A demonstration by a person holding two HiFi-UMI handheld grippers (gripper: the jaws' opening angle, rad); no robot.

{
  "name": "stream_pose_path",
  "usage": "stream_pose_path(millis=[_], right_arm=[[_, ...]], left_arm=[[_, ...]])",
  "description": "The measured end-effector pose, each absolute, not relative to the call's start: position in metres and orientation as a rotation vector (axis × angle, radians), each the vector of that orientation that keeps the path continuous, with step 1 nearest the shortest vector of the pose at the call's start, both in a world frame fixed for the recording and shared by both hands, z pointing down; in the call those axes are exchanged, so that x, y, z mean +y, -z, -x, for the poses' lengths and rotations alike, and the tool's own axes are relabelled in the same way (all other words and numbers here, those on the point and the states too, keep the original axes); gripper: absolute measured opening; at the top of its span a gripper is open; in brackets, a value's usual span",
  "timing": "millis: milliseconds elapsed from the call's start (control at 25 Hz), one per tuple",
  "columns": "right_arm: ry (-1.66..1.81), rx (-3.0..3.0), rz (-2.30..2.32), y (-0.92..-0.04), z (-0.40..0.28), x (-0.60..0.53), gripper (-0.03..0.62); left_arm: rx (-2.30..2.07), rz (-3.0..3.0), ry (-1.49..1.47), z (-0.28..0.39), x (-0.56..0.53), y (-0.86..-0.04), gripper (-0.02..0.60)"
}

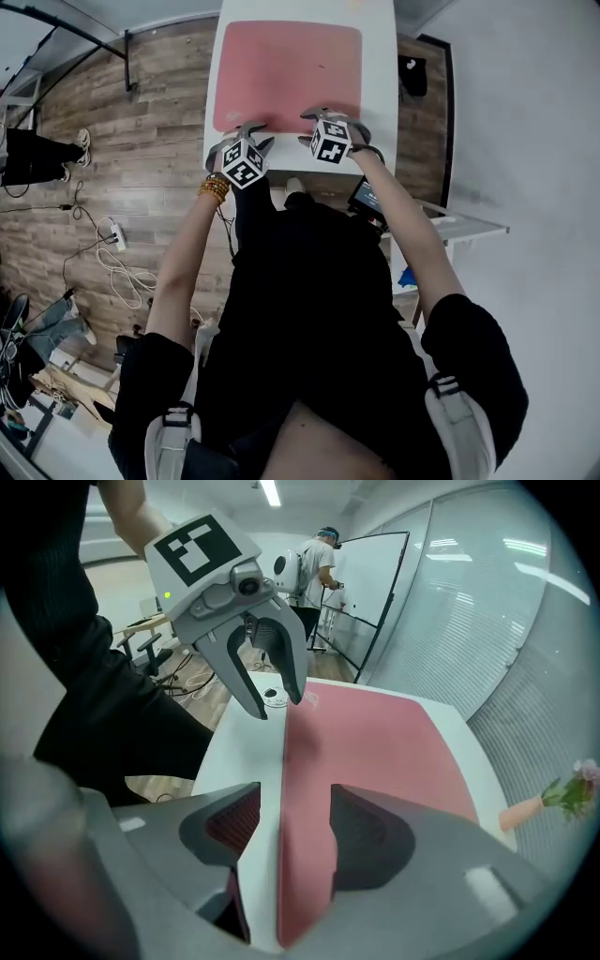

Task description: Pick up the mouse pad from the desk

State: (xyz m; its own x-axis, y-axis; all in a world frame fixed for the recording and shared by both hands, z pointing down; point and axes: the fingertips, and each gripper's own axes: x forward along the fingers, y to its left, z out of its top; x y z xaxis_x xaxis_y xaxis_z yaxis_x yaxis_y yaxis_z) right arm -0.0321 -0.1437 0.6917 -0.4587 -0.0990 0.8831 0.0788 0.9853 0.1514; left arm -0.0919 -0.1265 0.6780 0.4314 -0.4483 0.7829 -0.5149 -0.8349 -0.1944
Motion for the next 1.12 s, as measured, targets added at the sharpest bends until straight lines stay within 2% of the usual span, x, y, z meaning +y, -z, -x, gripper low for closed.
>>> stream_pose_path(millis=[320, 1120], right_arm=[[0.167, -1.984, 0.018, -0.722, 0.033, -0.142, 0.291], [0.075, -1.92, 0.12, -0.755, 0.04, -0.138, 0.285]], left_arm=[[-0.78, -2.564, -1.428, 0.091, -0.13, -0.704, 0.146], [-0.636, -2.52, -1.539, 0.096, -0.13, -0.732, 0.146]])
